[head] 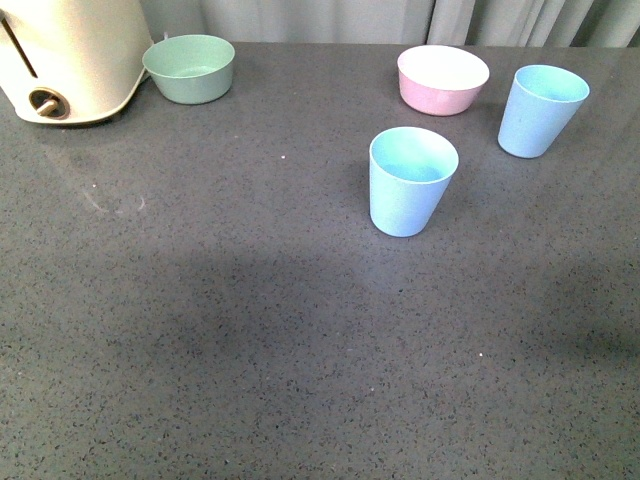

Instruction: Stack blue cups with both arms

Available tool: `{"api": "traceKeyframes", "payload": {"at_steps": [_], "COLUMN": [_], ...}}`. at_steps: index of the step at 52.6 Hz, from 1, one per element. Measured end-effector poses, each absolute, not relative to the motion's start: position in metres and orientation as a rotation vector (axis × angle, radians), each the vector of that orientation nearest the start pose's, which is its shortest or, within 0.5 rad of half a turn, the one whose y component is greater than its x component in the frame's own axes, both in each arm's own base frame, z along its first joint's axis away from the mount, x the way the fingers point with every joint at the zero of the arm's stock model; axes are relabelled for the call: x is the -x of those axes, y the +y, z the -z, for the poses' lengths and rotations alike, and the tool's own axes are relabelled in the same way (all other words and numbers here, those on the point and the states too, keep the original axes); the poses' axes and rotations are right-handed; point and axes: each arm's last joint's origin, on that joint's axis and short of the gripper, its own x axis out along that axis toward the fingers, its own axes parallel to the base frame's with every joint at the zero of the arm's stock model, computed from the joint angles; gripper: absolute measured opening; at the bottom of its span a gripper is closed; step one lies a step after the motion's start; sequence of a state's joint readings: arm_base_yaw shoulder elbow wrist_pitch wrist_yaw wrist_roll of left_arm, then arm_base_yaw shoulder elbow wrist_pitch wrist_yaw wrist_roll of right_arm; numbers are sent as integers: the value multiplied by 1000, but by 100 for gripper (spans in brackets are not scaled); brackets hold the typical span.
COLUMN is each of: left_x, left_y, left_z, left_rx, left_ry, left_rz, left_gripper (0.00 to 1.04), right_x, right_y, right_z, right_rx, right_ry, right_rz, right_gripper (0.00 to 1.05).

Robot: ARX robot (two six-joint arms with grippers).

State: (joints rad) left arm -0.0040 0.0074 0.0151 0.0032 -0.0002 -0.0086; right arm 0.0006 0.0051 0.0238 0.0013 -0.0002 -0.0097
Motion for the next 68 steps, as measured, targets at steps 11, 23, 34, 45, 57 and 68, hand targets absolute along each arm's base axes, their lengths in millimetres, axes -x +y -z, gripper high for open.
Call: {"api": "traceKeyframes", "payload": {"at_steps": [11,23,34,45,57,68], "left_x": [-97,-97,-97,-97,-97,-97], "left_y": [0,0,0,0,0,0], "left_z": [-168,-168,-168,-168,-168,-168], "left_rx": [9,9,8,7,6,7], "left_ry": [-10,-10,-10,-11,-11,-11], "left_rz": [4,4,4,4,4,4], "left_gripper": [2,38,73,96,96,96], "right_x": [-97,-97,-115,-174,-293,-365], "right_y": [0,0,-18,-54,-61,-42], "right_z": [-171,-170,-176,-221,-225,-224], "right_rx": [10,-41,-161,40,435,656], "right_ry": [-20,75,358,411,647,730], "right_rz": [-1,8,31,10,-225,-405], "right_gripper": [96,96,96,96,96,96]}}
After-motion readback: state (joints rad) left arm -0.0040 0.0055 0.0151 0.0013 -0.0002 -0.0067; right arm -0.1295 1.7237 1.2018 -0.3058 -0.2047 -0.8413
